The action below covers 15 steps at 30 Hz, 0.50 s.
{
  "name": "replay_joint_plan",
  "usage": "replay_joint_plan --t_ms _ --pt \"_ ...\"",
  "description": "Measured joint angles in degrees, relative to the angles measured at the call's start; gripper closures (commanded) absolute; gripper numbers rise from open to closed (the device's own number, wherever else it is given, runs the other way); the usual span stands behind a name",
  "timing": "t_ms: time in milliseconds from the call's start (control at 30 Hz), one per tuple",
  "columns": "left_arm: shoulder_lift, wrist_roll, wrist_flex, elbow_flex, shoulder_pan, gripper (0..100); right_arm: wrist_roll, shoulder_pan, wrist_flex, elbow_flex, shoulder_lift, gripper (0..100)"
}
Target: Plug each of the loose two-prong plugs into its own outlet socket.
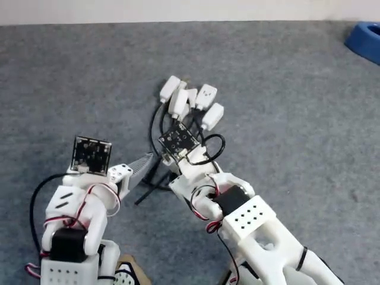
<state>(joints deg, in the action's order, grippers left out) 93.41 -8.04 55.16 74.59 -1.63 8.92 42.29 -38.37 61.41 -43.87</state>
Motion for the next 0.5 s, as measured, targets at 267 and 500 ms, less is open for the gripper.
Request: replay_joint_plan --t_ms 267,500 --pt "-6.9 0.0 -1.3 1.2 4.0 63 0.0 1.6 0.0 0.0 0.0 99.1" --pt "-9.0 0.0 -1.5 1.2 4.7 63 -0.4 4.5 -1.1 0.0 0.0 99.1"
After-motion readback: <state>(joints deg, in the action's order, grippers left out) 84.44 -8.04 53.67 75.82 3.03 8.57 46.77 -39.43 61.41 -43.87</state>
